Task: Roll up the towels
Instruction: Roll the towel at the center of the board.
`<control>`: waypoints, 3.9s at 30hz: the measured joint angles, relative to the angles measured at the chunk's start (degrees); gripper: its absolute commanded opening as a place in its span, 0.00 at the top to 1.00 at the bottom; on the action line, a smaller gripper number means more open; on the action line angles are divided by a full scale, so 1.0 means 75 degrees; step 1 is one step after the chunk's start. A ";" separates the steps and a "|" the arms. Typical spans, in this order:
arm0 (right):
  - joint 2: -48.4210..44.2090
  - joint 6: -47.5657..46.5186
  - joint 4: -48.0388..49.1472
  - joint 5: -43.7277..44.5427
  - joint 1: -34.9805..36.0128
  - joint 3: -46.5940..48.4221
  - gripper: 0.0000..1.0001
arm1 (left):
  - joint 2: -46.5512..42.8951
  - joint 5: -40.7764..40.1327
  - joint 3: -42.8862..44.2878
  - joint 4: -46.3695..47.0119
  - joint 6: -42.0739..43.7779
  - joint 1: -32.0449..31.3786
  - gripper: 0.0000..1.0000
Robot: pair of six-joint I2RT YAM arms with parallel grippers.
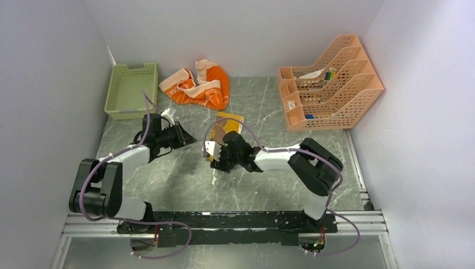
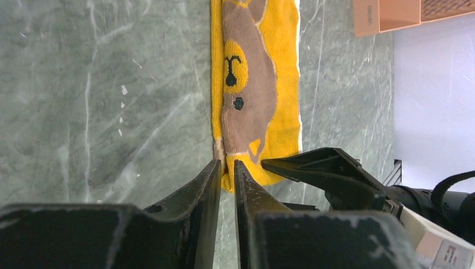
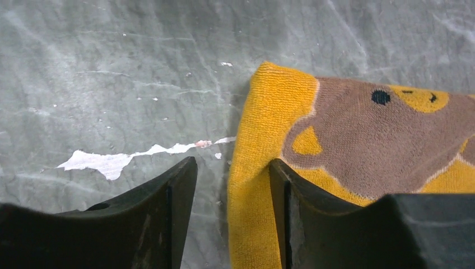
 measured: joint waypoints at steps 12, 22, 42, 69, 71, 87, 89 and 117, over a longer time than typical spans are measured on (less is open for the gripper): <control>0.0166 0.0361 0.0140 0.0356 -0.0023 0.0067 1.00 | -0.1227 0.0300 -0.1029 0.0204 -0.0388 0.0000 0.76; -0.0659 0.2460 -0.0323 -0.1381 0.0230 -0.0734 1.00 | -0.3835 0.0498 -0.2113 -0.0624 -0.0819 -0.0793 0.77; 0.0807 0.5036 -0.1061 -0.4645 -0.0962 0.0481 1.00 | -0.3946 -0.0119 -0.3057 -0.0114 -0.1906 -0.2696 0.92; -0.3360 0.5074 0.0664 -0.1489 -0.0694 -0.1667 0.00 | -0.0906 -0.1008 -0.2489 0.1093 -0.1262 -0.2908 0.93; -0.3666 0.5211 0.1597 -0.1186 -0.0691 -0.2264 0.11 | -0.0833 -0.1099 -0.2378 0.1017 -0.1148 -0.2917 0.93; -0.3675 0.1445 0.2256 0.1944 0.2165 -0.3337 0.19 | 0.0163 -0.1166 -0.1571 0.0801 -0.0647 -0.2920 0.93; -0.3334 0.1157 0.2090 0.1886 0.2180 -0.3244 0.22 | 0.0172 -0.1166 -0.1547 0.0766 -0.0615 -0.2920 0.93; -0.0930 0.0385 0.2334 0.1970 0.2229 -0.2122 0.50 | -0.0149 -0.1306 -0.1087 -0.0291 -0.0216 -0.2903 0.89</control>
